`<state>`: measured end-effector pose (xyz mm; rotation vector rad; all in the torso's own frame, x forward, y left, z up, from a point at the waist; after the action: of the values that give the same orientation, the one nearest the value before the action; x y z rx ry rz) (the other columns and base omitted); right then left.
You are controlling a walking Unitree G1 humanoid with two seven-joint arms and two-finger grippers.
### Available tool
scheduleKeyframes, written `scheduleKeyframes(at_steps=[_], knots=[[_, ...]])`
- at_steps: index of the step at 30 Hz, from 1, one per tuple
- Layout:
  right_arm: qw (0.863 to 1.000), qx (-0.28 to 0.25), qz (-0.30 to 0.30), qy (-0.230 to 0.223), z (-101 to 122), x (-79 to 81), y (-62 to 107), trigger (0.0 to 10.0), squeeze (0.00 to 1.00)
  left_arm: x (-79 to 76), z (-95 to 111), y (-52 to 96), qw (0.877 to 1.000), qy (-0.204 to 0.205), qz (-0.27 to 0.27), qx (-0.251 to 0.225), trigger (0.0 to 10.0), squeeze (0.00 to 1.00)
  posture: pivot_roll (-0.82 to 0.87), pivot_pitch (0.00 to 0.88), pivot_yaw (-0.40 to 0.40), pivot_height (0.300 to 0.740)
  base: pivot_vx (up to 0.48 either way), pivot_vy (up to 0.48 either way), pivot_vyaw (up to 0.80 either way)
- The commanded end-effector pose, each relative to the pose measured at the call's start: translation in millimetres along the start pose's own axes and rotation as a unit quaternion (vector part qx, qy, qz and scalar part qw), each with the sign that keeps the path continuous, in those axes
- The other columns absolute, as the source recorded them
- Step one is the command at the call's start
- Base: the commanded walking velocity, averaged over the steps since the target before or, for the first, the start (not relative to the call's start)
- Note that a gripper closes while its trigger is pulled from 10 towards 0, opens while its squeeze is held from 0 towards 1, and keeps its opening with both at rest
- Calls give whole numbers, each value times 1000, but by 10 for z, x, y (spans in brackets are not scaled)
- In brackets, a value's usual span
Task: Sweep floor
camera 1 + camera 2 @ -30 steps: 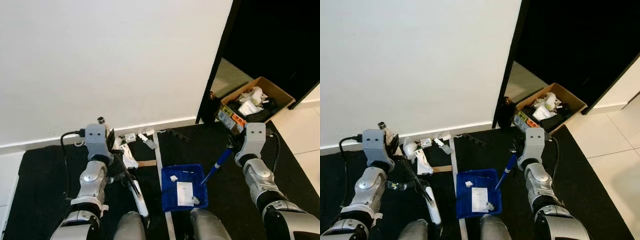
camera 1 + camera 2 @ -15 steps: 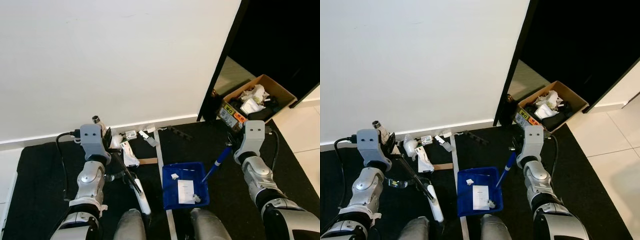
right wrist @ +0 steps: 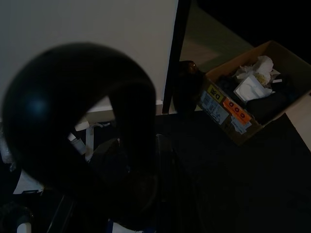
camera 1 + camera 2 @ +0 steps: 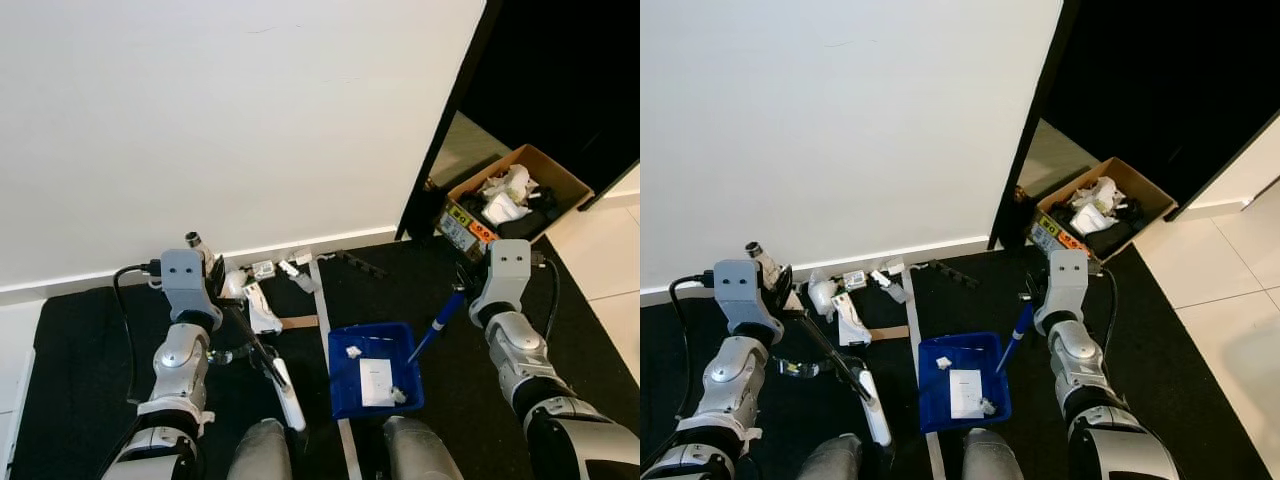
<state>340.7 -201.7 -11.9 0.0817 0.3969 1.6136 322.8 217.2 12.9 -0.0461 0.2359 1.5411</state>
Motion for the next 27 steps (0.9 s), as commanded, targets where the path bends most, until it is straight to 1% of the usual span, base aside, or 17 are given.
scheduleKeyframes(at_steps=[1, 6, 9, 10, 11, 13, 15, 17, 21, 24, 27], knots=[[1000, 23, 6, -1, -144, 43, 54, 10000, 0, -25, -156, 60, 1000, 11, 1, 27, 10000, 0, 50, 27, -32, 740, 0, 0, 0], [1000, 22, -1, -4, -123, -2, 44, 10000, 0, -52, -176, 56, 1000, 8, 0, 30, 10000, 0, 51, 12, -47, 740, 0, 0, 0], [1000, 23, 2, 1, -123, -3, 42, 10000, 0, 11, -200, 68, 999, -4, 17, 36, 10000, 0, 50, 7, -54, 740, 0, 0, 0], [1000, 23, 2, 1, -123, -3, 42, 10000, 0, 11, -200, 68, 999, -4, 17, 36, 10000, 0, 50, 7, -54, 740, 0, 0, 0], [1000, 24, 2, 2, -126, -5, 42, 10000, 0, 50, -227, 78, 999, -6, 26, 44, 10000, 0, 47, 13, -43, 740, 0, 0, 0], [1000, 23, -1, 1, -112, -26, 35, 10000, 0, 62, -273, 79, 998, -11, 28, 59, 10000, 0, 44, 15, -41, 740, 0, 0, 0], [1000, 22, -4, 0, -103, -54, 34, 10000, 0, -9, -259, 46, 998, -22, 10, 60, 10000, 0, 54, 12, -50, 740, 0, 0, 0], [1000, 22, -5, 0, -105, -53, 34, 10000, 0, -23, -222, 21, 998, -27, 5, 54, 10000, 0, 62, 22, -50, 740, 0, 0, 0], [1000, 24, -1, 0, -119, 4, 36, 10000, 0, 31, -209, 27, 998, -19, 18, 51, 10000, 0, 48, 19, -30, 740, 0, 0, 0], [1000, 18, -5, -8, -104, 9, 35, 10000, 0, -51, -274, 40, 998, -23, 1, 61, 10000, 0, 40, 5, -30, 740, 0, 0, 0], [1000, 22, 2, -5, -138, 38, 54, 10000, 0, -125, -281, 22, 998, -19, -2, 58, 10000, 0, 44, 4, -38, 740, 0, 0, 0]])
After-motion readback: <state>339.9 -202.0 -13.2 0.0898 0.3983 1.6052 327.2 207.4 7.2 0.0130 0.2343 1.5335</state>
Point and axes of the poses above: a point about 5 cm out from each wrist's last joint towards the gripper, its own y axis pointing back from the gripper into the wrist, its own z axis along the axis of the wrist's last joint, x = y × z, the point moved 6 cm from there along -y, pointing out of the wrist towards the gripper, and after that the axes turned 11 degrees about y, right-handed, at the moved point
